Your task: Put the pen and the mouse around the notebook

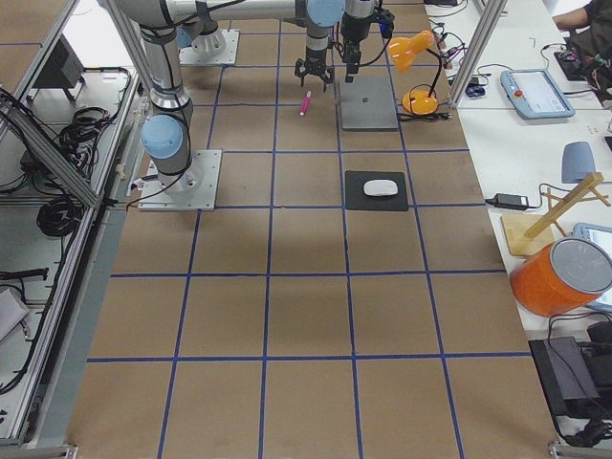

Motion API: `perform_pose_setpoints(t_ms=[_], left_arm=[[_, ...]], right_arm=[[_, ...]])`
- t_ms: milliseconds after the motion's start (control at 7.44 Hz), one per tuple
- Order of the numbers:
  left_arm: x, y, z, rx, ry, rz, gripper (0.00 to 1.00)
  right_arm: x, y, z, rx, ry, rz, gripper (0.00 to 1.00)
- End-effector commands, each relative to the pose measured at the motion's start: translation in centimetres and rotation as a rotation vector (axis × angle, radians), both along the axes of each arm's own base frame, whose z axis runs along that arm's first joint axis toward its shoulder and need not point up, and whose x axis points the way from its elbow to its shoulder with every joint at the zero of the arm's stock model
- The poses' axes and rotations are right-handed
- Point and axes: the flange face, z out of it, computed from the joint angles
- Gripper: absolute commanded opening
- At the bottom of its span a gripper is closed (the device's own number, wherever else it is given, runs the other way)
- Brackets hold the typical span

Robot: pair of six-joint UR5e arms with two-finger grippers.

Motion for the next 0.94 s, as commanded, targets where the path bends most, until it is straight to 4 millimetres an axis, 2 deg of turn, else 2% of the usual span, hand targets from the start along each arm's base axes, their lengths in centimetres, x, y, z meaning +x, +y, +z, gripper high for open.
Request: perform_pose_setpoints(t_ms=[0, 134, 269, 403, 672, 806], left_arm=[[4.8, -0.3, 9.8, 0.015, -0.012, -0.485, 0.95], [8.3, -1.3, 15.0, 0.03, 0.008, -0.623, 0.93], [12.7, -2.3, 19.9, 0.02, 0.026, -0.725, 0.94], [15.9, -2.9, 23.7, -0.04, 0.016, -0.867, 0.94], [19.0, -1.3, 27.0, -0.073, -0.08, -1.03, 0.95], [20.8, -1.9, 27.3, -0.089, -0.071, -1.083, 0.96]], right_arm=[[0.4, -1.7, -1.1, -0.04, -0.006, 0.008, 1.0], [0.4, -1.3, -1.3, -0.023, -0.01, 0.007, 1.0], [0.5, -0.7, -1.5, 0.015, -0.011, 0.002, 1.0], [0.5, -0.6, -1.3, 0.011, -0.011, 0.006, 1.0], [0.6, -0.2, -0.8, 0.006, -0.014, 0.0, 1.0], [0.6, -0.1, -0.8, 0.008, -0.014, -0.001, 1.0]])
